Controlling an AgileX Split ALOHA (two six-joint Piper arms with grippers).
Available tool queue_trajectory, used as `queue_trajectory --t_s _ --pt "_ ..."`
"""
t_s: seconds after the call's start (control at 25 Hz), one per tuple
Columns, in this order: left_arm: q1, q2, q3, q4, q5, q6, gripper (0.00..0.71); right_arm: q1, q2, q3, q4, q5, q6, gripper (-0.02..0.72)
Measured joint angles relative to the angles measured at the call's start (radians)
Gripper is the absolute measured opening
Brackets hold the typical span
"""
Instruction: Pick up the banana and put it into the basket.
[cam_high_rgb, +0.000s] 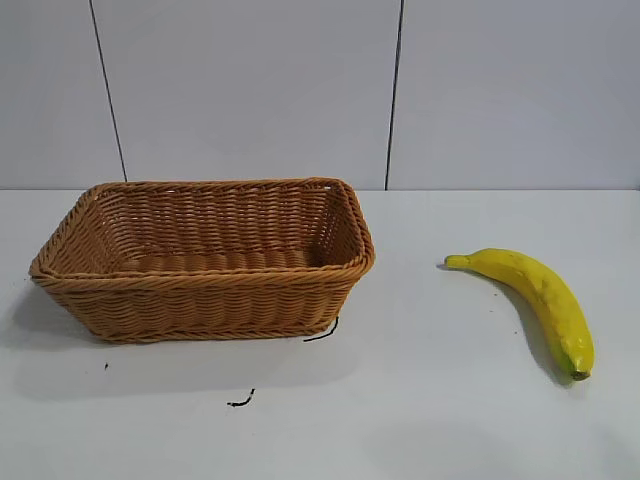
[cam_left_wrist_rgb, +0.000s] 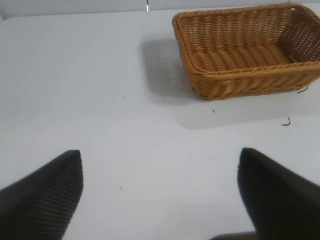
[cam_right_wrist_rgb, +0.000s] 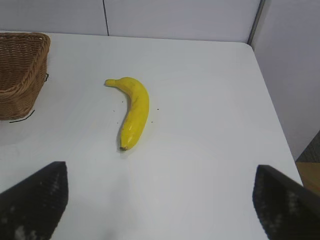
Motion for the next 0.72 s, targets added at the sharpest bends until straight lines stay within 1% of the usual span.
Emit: queue_trajectory --t_s 0.48,0.72 --pt "0.000 0.000 0.000 0.000 0.000 0.000 0.634 0.000 0.015 0.000 0.000 0.000 -0.005 0.689" --pt "0.000 0.000 0.000 0.000 0.000 0.000 0.634 0.000 0.220 -0.077 0.000 0.002 -0.005 0.689"
